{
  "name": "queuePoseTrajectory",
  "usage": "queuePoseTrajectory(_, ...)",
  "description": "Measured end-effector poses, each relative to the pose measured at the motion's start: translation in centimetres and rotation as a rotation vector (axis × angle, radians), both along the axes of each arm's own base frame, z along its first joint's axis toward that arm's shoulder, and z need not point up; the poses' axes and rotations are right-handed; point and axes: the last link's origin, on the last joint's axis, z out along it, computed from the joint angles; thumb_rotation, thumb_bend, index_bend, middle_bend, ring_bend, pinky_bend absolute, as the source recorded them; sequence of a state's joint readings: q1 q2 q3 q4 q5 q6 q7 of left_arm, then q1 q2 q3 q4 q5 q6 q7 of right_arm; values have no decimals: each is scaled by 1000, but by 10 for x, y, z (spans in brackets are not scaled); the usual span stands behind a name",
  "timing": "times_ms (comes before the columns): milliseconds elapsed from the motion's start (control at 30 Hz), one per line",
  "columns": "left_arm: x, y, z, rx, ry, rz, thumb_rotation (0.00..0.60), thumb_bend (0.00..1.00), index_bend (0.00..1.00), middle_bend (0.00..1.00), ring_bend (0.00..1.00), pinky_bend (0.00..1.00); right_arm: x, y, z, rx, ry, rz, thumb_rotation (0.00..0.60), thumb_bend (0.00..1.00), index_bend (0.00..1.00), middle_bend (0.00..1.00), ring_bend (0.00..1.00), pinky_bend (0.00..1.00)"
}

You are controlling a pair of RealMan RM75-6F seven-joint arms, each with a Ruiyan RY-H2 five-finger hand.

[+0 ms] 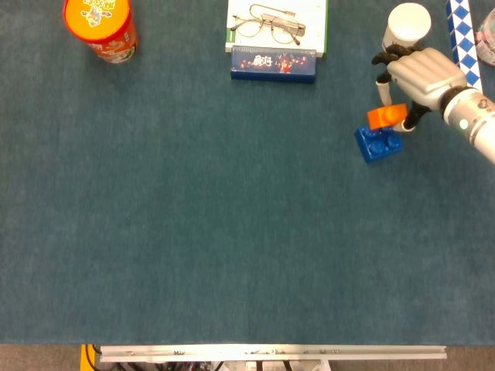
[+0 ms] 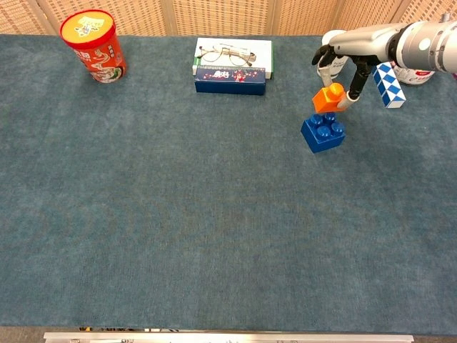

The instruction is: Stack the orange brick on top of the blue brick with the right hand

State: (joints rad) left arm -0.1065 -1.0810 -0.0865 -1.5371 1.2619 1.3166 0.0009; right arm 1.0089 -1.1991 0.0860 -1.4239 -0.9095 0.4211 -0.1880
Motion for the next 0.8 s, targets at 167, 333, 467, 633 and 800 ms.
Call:
queuePoseTrajectory(167, -1, 0, 0, 2, -2, 3, 600, 0, 463, 465, 380, 524, 0, -3, -3, 16, 12, -5, 600, 198, 602, 151, 22, 139)
queuePoseTrajectory(333, -1, 0, 1, 5, -3, 5, 600, 0, 463, 465, 380, 524, 2, -4, -6, 38, 10, -19, 600, 198, 602, 151, 22, 139)
queuePoseTrajectory(467, -2, 0, 2, 7, -5, 6, 600, 0, 463, 465, 380, 524, 4, -6, -8, 52, 16, -23, 600, 197, 603, 151, 22, 139)
queuePoseTrajectory(633, -2, 0, 3, 11, -7, 8, 600, 0, 463, 465, 380, 524, 4, -7, -11, 60, 27, -29, 600, 197, 602, 151, 22, 136)
queuePoseTrajectory(800, -2, 0, 4, 15, -8, 9, 600, 0, 463, 465, 380, 524, 4, -9, -13, 66, 36, -34, 600, 198, 602, 151, 22, 134)
